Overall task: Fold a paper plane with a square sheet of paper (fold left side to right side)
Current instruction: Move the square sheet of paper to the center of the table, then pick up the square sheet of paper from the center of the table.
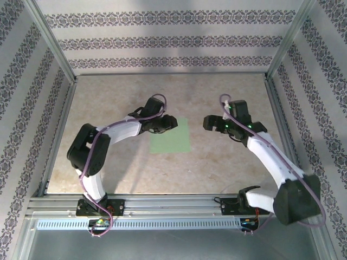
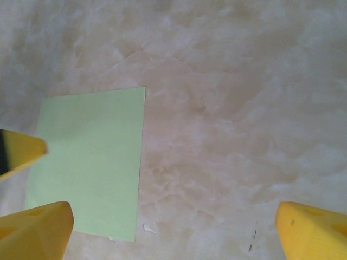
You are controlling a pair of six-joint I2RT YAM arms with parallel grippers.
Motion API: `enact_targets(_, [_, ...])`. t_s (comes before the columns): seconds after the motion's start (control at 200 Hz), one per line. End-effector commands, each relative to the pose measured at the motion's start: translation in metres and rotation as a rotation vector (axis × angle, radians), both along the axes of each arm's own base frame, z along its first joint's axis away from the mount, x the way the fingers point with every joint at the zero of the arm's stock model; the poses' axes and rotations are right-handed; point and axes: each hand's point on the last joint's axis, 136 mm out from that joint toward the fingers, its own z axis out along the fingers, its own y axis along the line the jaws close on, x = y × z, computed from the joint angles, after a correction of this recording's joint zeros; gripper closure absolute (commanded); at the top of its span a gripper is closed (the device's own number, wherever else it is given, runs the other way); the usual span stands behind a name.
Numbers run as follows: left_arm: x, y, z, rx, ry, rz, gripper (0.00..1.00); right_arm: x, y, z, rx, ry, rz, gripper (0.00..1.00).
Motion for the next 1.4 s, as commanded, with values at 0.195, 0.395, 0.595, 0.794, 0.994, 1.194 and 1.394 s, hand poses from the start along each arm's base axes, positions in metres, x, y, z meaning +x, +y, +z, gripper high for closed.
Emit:
enact_targets(0.195, [-0.029,0.073,-0.031,0.092,0.069,0.098,0.76,0.045,0.069,-0.042,-0.245,0.096,0.202,0.02])
enact_targets(0.395, [-0.043,0.077,-0.051,0.101,0.119,0.071,0.8,0.07,0.103,-0.077,-0.296,0.142,0.266,0.02])
enact_targets(0.595, [-0.045,0.073,-0.068,0.099,0.152,0.049,0.84,0.082,0.12,-0.106,-0.304,0.183,0.294,0.05])
enact_targets(0.794, [-0.046,0.073,-0.084,0.117,0.183,0.036,0.86,0.087,0.128,-0.123,-0.318,0.213,0.298,0.08])
enact_targets(0.994, [-0.05,0.078,-0.093,0.149,0.198,0.035,0.86,0.092,0.133,-0.136,-0.33,0.231,0.304,0.07])
enact_targets(1.194, [-0.052,0.078,-0.099,0.155,0.21,0.035,0.86,0.089,0.136,-0.145,-0.344,0.257,0.308,0.06])
enact_targets(1.394, [-0.051,0.078,-0.099,0.155,0.211,0.038,0.86,0.075,0.143,-0.15,-0.335,0.289,0.328,0.08])
